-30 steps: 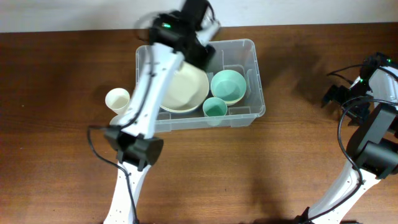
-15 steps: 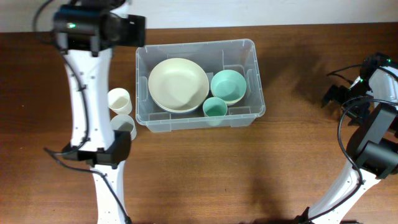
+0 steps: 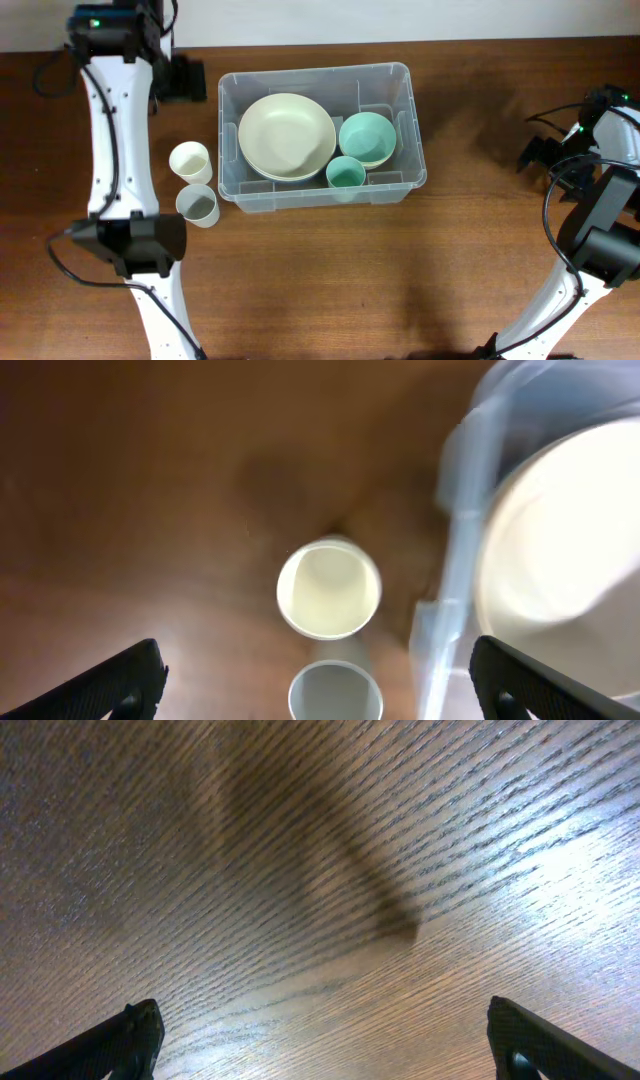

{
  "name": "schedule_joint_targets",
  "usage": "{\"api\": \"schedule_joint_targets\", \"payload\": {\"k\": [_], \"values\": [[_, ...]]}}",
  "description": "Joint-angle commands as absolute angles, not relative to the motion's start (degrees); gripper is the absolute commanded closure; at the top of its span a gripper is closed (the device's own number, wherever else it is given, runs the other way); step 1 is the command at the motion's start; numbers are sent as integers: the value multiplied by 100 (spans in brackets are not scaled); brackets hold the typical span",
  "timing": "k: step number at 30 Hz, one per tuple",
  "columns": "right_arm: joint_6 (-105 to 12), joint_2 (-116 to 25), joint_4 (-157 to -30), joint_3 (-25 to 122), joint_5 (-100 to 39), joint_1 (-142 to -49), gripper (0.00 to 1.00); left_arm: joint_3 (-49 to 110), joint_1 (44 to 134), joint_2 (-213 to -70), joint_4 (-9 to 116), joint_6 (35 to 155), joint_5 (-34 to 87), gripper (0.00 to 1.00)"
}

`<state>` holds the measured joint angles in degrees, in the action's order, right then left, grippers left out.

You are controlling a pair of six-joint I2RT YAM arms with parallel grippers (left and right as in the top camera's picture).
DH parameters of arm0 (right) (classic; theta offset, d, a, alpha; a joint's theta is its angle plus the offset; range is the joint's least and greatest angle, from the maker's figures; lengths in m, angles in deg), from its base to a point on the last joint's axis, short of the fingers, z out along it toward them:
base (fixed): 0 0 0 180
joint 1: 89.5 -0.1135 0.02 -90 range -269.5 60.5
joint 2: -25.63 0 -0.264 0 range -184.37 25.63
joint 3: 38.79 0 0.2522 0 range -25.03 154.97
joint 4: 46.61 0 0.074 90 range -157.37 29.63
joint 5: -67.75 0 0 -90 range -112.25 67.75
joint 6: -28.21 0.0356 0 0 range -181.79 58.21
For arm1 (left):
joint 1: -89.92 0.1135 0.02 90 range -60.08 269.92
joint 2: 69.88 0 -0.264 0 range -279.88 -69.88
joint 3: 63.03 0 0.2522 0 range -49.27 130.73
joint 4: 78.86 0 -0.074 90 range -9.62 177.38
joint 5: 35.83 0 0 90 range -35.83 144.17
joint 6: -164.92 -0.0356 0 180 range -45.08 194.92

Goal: Pack container
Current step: 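Raise the left gripper and move it left to the cream cup, then lower the left gripper onto the cream cup rim and grip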

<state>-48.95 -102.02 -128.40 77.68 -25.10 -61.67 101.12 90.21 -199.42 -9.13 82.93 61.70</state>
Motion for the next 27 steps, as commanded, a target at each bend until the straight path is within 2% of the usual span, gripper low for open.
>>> {"api": "schedule_joint_targets", "payload": {"k": [1, 9, 27], "values": [[-4934, -10106, -12836, 7749, -2499, -6136, 1, 9644, 9373, -19918, -933, 8964, 6165, 0], [-4934, -10106, -12836, 7749, -2502, -6136, 1, 8617, 9874, -19918, -865, 9163, 5693, 1], [-4934, -10106, -12836, 7749, -2499, -6136, 1, 6777, 9845, -19925, 73, 9154, 5691, 2]]}}
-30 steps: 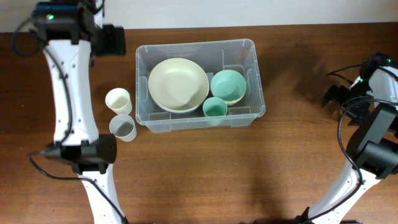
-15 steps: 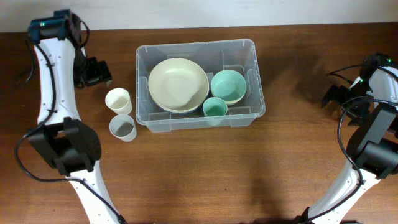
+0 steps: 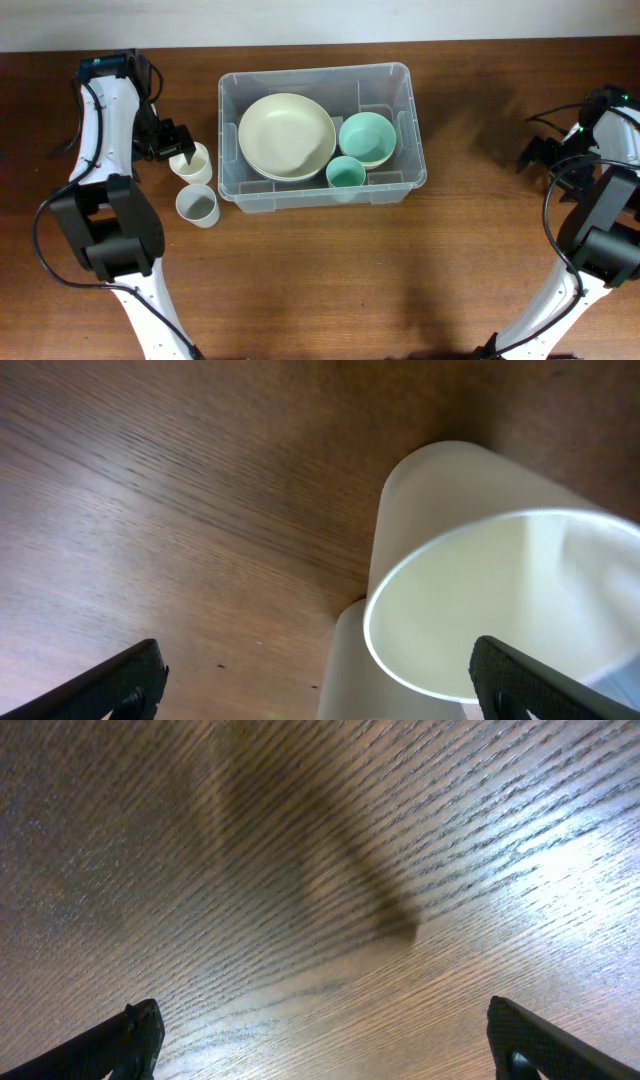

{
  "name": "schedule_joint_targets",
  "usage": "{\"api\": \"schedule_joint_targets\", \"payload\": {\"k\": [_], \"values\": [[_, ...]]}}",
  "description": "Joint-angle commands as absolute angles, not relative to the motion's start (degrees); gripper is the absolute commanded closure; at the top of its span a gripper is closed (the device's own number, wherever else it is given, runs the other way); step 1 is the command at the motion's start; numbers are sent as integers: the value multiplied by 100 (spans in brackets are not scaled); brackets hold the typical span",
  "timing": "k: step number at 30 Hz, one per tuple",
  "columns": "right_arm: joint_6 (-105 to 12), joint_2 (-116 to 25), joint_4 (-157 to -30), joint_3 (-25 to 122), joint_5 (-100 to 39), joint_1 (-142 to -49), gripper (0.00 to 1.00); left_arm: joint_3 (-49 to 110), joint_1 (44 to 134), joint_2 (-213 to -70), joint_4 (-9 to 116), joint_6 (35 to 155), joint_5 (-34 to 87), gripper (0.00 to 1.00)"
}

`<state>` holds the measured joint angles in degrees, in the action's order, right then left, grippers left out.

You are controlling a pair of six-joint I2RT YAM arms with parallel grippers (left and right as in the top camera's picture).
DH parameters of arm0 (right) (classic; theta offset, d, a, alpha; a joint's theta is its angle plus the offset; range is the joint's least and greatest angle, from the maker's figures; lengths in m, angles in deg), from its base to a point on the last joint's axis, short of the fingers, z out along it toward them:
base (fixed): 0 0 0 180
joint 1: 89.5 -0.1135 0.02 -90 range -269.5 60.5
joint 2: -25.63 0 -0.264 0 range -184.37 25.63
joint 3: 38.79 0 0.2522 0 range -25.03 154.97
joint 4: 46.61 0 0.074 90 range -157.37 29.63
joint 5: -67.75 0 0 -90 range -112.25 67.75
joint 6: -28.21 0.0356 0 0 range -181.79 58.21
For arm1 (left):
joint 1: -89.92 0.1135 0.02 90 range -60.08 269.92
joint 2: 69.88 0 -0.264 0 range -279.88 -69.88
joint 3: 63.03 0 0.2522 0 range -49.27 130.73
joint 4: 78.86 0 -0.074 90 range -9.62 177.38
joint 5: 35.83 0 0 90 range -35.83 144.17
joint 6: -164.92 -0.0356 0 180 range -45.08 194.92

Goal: Pack container
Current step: 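Lower the left gripper onto the cream cup rim and grip, then lift the cream cup and carry it over the bin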

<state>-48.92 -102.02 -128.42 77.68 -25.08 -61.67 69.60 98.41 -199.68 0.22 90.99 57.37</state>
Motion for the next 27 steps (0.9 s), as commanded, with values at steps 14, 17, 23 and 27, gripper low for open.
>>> {"api": "schedule_joint_targets", "payload": {"k": [14, 17, 23, 27], "values": [[-4934, -10106, -12836, 7749, -2502, -6136, 1, 6224, 9847, -19925, 601, 9158, 5687, 81], [-4934, -10106, -12836, 7749, -2499, -6136, 1, 6224, 9865, -19925, 660, 9158, 5689, 99], [-4934, -10106, -12836, 7749, -2499, -6136, 1, 6431, 10033, -19918, 748, 9163, 5669, 99], [-4934, -10106, -12836, 7749, -2502, -6136, 1, 7013, 10339, -19916, 691, 9163, 5669, 99]]}}
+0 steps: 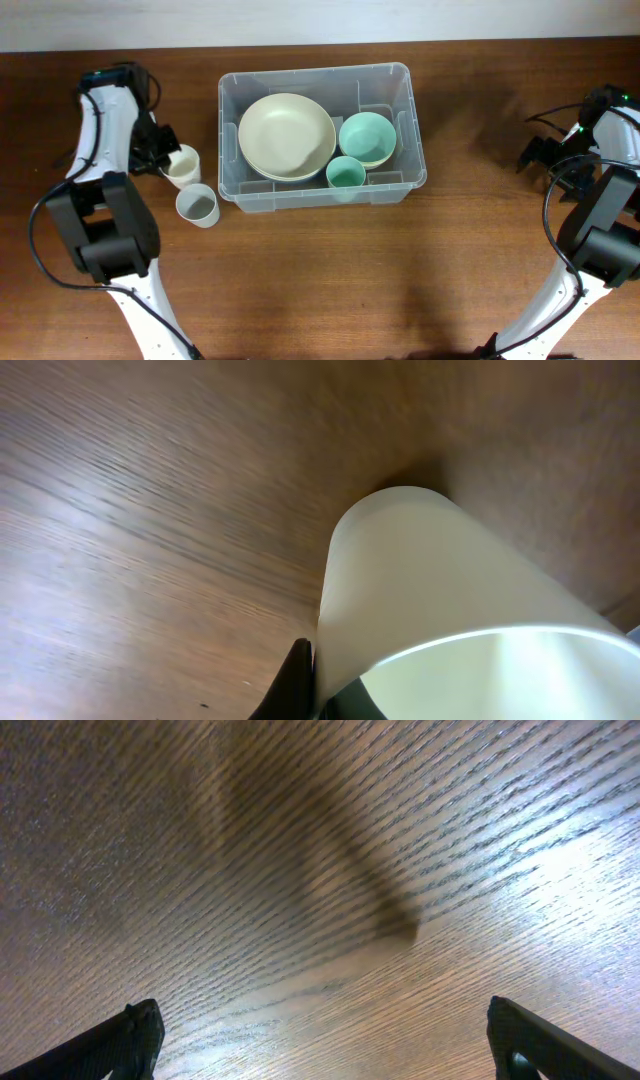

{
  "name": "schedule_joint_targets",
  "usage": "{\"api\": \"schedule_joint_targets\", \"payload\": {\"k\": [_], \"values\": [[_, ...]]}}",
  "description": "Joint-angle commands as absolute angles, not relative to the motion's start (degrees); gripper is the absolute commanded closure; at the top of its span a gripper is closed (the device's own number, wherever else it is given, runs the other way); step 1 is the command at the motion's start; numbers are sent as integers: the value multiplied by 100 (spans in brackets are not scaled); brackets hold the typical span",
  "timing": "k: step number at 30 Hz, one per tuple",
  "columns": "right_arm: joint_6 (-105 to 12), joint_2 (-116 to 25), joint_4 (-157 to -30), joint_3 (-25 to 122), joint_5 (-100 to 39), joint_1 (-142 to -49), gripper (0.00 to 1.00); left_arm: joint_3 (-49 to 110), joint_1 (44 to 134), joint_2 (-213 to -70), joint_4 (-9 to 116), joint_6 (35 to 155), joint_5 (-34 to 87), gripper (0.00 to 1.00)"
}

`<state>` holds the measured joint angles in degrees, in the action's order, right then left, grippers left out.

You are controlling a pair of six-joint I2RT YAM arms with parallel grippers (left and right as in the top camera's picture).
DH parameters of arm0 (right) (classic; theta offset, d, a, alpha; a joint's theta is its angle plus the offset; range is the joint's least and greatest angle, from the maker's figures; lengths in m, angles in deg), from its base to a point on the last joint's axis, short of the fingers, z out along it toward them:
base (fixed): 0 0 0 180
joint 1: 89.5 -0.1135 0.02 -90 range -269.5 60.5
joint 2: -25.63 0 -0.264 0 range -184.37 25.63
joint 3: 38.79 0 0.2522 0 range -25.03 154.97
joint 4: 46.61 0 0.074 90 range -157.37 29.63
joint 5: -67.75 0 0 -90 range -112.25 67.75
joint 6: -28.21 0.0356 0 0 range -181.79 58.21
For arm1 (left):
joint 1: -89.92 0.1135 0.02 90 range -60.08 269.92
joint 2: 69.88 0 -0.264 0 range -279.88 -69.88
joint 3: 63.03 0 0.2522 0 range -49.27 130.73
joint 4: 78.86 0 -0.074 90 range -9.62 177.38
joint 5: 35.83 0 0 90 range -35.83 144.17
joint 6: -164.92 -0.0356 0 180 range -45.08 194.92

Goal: Pack container
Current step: 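Lift the cream cup and carry it over the bin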

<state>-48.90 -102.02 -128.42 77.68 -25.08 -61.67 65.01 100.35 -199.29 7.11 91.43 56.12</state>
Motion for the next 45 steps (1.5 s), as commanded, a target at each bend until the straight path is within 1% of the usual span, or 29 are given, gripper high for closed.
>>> {"api": "schedule_joint_targets", "payload": {"k": [1, 7, 11, 14, 17, 22, 26, 31, 34, 40, 45], "values": [[-4934, -10106, -12836, 7749, -2499, -6136, 1, 7198, 10433, -19907, 645, 9165, 5669, 99], [-4934, -10106, -12836, 7749, -2499, -6136, 1, 8916, 11106, -19800, -137, 9163, 5671, 99], [-4936, -10106, -12836, 7749, -2499, -6136, 1, 10162, 11391, -19577, -684, 9163, 5591, 99], [-4934, -10106, -12836, 7749, -2499, -6136, 1, 10846, 11388, -19310, -915, 9158, 5123, 99], [-4934, -10106, -12836, 7749, -2499, -6136, 1, 11067, 11196, -18980, -929, 9001, 4568, 99], [-4934, -10106, -12836, 7749, -2499, -6136, 1, 11069, 10383, -18600, -931, 8583, 4227, 99], [-4934, -10106, -12836, 7749, -2499, -6136, 1, 11043, 9332, -18611, -931, 8242, 4102, 99], [-4934, -10106, -12836, 7749, -2499, -6136, 1, 10833, 8020, -18703, -931, 7469, 4124, 99], [-4934, -10106, -12836, 7749, -2499, -6136, 1, 10575, 7399, -18764, -918, 7401, 4360, 99], [-4936, -10106, -12836, 7749, -2499, -6136, 1, 9871, 6532, -18943, -598, 7399, 4367, 99], [-4934, -10106, -12836, 7749, -2499, -6136, 1, 9452, 6250, -19269, -507, 7399, 4410, 99]]}}
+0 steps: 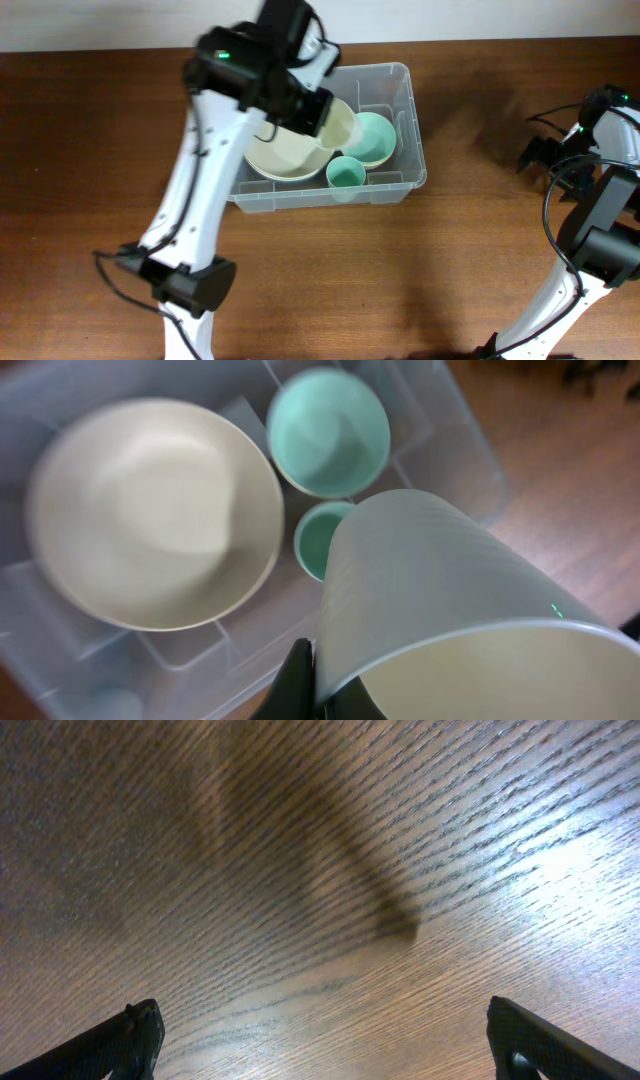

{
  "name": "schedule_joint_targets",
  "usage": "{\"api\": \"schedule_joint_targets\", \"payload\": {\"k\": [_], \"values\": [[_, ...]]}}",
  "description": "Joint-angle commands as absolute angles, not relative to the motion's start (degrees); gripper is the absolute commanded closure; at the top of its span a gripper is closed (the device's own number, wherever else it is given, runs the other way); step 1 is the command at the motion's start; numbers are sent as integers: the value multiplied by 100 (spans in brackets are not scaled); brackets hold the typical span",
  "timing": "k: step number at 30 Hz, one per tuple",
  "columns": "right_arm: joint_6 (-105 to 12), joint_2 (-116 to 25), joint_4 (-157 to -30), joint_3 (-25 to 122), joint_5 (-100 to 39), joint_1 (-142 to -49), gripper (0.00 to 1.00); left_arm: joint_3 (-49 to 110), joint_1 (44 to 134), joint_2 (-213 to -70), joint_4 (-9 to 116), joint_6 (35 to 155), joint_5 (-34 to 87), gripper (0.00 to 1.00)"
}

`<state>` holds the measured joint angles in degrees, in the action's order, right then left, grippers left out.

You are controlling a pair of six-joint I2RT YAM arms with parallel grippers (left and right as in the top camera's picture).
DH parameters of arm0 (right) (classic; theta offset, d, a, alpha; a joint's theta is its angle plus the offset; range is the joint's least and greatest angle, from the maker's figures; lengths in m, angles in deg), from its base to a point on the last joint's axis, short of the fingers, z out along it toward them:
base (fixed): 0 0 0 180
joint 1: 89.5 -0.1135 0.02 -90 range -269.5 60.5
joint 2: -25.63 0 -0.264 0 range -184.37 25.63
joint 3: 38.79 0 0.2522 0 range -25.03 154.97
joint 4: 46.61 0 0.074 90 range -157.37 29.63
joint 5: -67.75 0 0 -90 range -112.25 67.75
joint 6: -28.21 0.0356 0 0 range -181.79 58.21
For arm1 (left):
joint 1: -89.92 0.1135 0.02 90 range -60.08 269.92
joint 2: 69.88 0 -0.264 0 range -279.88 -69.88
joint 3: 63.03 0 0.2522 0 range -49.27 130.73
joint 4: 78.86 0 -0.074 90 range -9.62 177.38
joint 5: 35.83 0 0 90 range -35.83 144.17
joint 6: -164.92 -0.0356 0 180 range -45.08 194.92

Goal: Pack container
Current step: 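Lift the cream cup and carry it over the bin, then lower the cream cup into the mint-green cup and release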

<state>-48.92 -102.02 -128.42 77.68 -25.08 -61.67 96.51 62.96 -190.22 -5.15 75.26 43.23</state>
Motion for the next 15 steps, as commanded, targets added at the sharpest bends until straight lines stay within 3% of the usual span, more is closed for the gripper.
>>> {"api": "schedule_joint_targets", "payload": {"k": [1, 15], "values": [[-4934, -10106, -12836, 7749, -2499, -6136, 1, 9399, 6243, -19315, -520, 7399, 4408, 99], [-4936, -10106, -12836, 7749, -2499, -6136, 1, 9096, 6243, -20003, -275, 7401, 4321, 99]]}}
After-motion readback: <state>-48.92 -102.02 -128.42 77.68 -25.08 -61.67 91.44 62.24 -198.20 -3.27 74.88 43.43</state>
